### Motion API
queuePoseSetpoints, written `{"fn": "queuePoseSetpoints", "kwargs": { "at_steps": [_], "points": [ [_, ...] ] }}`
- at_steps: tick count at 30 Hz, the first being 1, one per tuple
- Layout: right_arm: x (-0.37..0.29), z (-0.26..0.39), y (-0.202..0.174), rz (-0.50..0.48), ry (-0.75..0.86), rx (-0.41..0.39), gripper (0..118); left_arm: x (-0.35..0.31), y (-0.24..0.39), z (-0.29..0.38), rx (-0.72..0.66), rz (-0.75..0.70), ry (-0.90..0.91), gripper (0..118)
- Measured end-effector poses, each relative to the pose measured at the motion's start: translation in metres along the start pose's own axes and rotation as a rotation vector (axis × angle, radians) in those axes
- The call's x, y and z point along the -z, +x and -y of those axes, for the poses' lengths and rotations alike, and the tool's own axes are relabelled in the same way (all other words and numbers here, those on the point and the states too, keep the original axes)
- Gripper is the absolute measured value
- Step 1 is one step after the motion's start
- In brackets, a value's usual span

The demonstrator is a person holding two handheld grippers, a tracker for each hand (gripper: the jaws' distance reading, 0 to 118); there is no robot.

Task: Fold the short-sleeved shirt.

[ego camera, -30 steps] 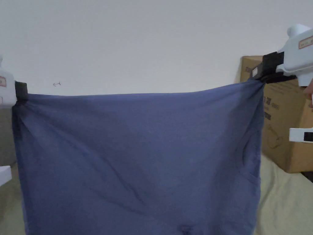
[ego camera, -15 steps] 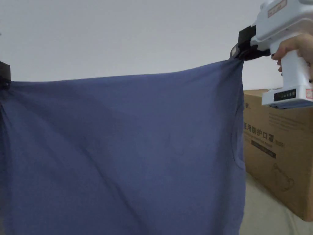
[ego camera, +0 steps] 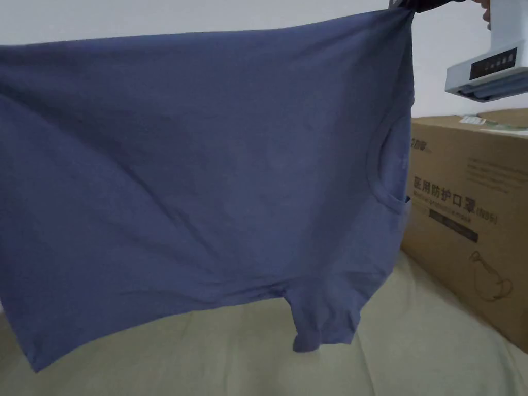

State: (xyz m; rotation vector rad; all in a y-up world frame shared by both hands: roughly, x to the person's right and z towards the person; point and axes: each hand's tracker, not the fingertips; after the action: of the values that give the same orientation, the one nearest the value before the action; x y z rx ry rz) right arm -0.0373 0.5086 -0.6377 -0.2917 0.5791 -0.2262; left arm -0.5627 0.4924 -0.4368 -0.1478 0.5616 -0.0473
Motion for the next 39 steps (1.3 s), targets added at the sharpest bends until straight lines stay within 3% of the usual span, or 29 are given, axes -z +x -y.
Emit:
{"fn": "queuePoseSetpoints", "kwargs": {
  "at_steps": [6,12,16,21,24,25,30,39],
  "points": [
    [0.076,0.077,0.025,0.037,-0.164,0.019,2,0.069,0.017,0.088,0.009,-0.008,-0.154,2],
    [0.176,0.203,0.077,0.112,-0.389,0.098,2,0.122,0.044,0.253,-0.038,-0.033,-0.380,2],
    [0.233,0.298,0.110,0.189,-0.575,0.046,2,0.165,0.056,0.359,0.003,-0.001,-0.604,2],
    [0.264,0.398,0.146,0.223,-0.712,0.143,2,0.182,0.070,0.458,-0.036,0.003,-0.753,2],
    [0.266,0.436,0.159,0.266,-0.754,0.141,2,0.183,0.076,0.495,0.021,-0.014,-0.826,2],
    [0.265,0.443,0.164,0.281,-0.768,0.175,2,0.190,0.073,0.505,0.029,-0.017,-0.831,2],
    [0.232,0.445,0.161,0.227,-0.759,0.175,2,0.170,0.059,0.507,0.001,0.006,-0.834,2],
    [0.086,0.455,0.117,0.157,-0.720,0.173,2,0.027,0.030,0.490,0.014,0.070,-0.800,2]
  ]
}}
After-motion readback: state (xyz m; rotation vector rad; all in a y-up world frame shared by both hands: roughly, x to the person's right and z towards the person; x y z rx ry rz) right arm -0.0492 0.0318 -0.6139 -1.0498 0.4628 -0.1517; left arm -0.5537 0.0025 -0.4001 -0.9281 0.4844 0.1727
